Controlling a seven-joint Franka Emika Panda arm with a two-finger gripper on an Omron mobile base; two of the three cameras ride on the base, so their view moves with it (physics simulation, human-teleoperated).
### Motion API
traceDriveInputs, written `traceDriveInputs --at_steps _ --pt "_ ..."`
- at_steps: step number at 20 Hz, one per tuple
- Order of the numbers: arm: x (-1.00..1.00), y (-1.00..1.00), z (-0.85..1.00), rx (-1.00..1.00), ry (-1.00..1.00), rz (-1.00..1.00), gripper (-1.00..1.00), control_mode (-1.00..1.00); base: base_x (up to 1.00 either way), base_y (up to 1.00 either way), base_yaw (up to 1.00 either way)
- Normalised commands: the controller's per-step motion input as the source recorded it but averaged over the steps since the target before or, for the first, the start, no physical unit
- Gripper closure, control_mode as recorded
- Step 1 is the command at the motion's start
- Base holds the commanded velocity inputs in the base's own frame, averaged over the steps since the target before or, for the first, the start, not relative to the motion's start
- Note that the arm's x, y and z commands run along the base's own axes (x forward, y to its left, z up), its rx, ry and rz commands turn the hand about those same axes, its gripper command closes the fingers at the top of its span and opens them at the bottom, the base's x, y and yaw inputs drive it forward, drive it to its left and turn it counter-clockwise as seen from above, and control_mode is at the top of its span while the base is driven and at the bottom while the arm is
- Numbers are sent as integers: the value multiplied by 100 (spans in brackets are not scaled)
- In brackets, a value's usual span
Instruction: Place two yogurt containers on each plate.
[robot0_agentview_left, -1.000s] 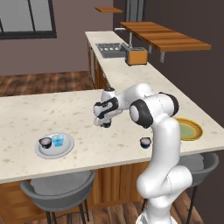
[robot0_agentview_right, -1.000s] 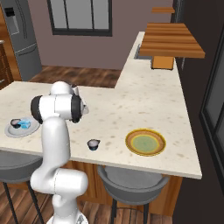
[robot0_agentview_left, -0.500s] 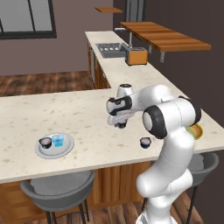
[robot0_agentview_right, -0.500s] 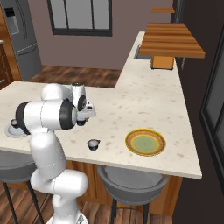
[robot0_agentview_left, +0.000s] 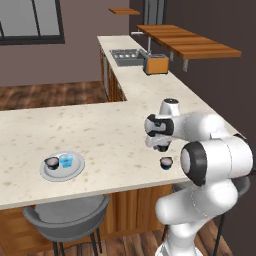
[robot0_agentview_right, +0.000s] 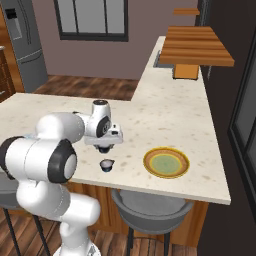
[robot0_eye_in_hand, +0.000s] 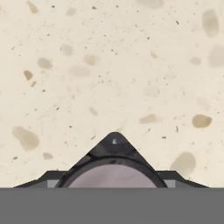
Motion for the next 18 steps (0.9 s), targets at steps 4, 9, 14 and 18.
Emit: traceDriveInputs --at_steps 4,9,14,18 --pt "-17 -75 24 0 9 -24 100 -100 0 0 0" --pt "-1 -74 5 -4 11 -24 100 -100 0 0 0" --pt "2 -68 0 -8 10 -23 100 -100 0 0 0" --pt "0 -78 0 -7 0 -22 100 -100 0 0 0"
